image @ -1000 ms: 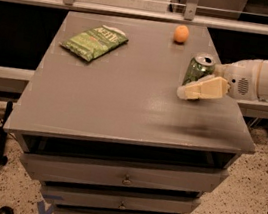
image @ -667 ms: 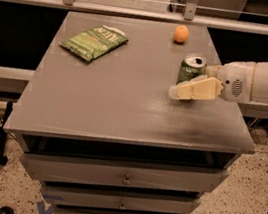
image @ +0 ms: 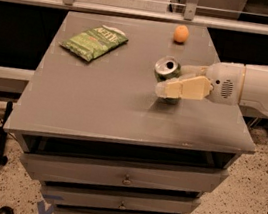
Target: Knock green can over
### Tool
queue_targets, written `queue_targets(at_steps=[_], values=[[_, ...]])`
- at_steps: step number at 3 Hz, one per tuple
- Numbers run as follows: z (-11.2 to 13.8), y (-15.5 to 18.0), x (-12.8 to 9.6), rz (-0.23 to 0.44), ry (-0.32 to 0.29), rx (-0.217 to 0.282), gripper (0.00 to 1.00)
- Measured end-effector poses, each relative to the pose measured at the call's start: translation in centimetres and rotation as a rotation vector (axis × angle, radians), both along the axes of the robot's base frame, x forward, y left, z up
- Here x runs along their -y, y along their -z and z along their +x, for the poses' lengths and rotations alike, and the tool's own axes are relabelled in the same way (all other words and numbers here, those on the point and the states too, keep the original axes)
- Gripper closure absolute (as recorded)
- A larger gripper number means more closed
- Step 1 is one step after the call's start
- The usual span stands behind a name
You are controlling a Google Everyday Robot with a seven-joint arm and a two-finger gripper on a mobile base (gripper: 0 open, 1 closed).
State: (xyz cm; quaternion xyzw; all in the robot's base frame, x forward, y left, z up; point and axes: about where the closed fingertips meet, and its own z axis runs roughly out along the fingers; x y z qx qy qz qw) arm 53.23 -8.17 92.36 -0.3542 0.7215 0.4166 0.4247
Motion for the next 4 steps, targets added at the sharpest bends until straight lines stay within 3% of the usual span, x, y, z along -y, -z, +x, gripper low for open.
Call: queue_targets(at_steps=[1,2,4], values=[[-0.8,-2.1,-1.2,0.061,-0.038,0.028,0.0],[-1.2,-3.0,-2.0,0.072,-0.06,0.051,0.0],[-0.8,-2.0,-4.1,0.057,-0.119,0.172,0.0]])
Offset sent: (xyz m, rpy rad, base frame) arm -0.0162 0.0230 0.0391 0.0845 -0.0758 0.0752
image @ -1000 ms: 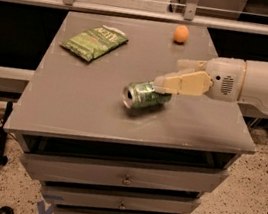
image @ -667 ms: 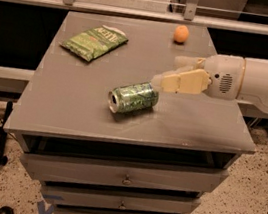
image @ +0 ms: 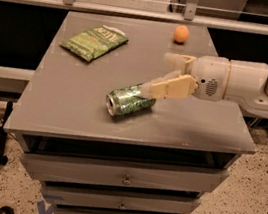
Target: Knock green can over
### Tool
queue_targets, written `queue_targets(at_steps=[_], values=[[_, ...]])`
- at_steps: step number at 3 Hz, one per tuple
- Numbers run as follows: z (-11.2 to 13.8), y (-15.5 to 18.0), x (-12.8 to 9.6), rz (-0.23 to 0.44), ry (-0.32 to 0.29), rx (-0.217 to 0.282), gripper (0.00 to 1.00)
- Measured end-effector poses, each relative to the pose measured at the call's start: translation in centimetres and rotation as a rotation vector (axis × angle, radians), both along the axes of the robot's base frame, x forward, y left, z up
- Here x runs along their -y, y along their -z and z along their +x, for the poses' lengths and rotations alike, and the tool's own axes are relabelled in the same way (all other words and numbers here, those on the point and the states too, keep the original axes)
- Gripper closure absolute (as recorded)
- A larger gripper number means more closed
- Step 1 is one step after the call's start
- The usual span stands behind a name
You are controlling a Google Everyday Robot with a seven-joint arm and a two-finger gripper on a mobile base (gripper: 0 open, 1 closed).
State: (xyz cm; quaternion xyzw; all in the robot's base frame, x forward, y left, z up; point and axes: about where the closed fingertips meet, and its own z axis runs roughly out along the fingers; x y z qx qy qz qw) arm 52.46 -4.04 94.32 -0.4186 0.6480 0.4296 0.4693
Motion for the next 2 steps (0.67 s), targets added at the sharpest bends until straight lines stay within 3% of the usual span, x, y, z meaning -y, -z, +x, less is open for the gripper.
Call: queue_targets(at_steps=[2], values=[[2.5,1.0,-1.0,-0.103,-0.121,0.24,0.0]])
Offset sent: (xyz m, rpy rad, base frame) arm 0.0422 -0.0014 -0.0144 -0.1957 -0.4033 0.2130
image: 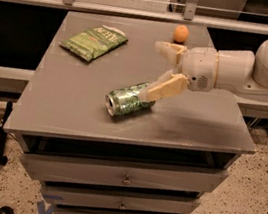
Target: Knock green can over
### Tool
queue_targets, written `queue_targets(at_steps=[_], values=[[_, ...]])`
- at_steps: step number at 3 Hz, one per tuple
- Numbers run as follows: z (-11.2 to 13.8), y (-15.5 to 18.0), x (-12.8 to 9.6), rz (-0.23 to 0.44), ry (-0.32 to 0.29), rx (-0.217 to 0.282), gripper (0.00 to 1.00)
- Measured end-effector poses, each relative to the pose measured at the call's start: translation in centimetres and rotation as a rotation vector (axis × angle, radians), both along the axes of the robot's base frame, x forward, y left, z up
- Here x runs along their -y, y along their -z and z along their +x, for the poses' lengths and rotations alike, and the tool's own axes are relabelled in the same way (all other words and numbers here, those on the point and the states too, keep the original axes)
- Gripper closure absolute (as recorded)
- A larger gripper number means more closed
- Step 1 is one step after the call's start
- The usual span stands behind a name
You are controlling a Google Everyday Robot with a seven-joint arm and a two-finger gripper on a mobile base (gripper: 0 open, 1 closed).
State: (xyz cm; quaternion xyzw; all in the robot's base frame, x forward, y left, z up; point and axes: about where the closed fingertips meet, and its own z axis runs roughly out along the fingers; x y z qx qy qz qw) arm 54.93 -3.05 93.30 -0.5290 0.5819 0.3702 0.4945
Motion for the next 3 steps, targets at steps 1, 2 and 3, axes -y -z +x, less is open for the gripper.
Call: queue_targets(at_steps=[1,2,3], values=[[1.4,0.1,2.4,-0.097,-0.053,0.112,0.0],[2.7,0.5,6.6,-0.213,-0.094,0.179,0.0],[2.7,-0.2,7.6,-0.23,-0.104,0.195,0.0]])
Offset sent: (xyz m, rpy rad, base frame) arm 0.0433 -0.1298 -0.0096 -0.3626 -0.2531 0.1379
